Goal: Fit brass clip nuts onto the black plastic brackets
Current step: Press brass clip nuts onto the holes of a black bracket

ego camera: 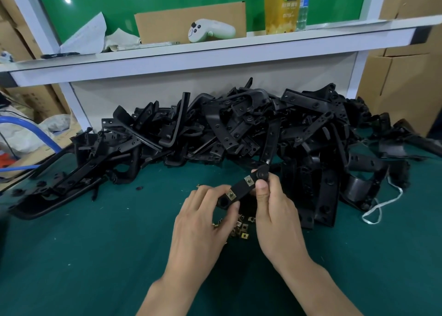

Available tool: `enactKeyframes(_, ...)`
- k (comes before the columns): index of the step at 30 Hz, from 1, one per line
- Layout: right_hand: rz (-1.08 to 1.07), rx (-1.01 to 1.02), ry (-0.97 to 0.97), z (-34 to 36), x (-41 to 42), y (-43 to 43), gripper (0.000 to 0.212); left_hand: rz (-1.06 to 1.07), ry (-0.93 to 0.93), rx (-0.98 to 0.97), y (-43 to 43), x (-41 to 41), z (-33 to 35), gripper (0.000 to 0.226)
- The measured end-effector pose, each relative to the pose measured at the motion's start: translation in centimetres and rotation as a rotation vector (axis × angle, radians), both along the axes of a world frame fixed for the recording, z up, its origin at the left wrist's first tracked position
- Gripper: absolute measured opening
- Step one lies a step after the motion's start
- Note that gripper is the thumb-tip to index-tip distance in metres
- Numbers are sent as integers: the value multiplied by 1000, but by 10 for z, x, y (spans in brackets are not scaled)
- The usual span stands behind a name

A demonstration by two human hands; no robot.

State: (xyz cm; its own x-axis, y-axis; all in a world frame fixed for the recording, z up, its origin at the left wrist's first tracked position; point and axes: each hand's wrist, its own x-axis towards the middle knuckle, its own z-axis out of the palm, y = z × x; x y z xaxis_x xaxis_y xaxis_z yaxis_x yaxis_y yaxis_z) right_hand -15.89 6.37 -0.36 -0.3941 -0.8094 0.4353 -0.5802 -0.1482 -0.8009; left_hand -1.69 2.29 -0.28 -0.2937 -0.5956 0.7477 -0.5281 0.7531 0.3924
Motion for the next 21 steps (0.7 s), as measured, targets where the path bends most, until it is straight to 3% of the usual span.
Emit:
enactKeyframes(5,41,-75,-9,3,1,3,26,-7,81,75,-2,2,1,27)
enactKeyframes(11,54,-310,82,8,2,2,20,28,226,-17,-6,7,6,18)
enactKeyframes(15,99,-148,64,3,1,0,22,74,211,14,-8,11,3,29)
enactKeyframes(21,163,-30,-11,-1,0,-2,32,135,112,-13,-8,11,0,27)
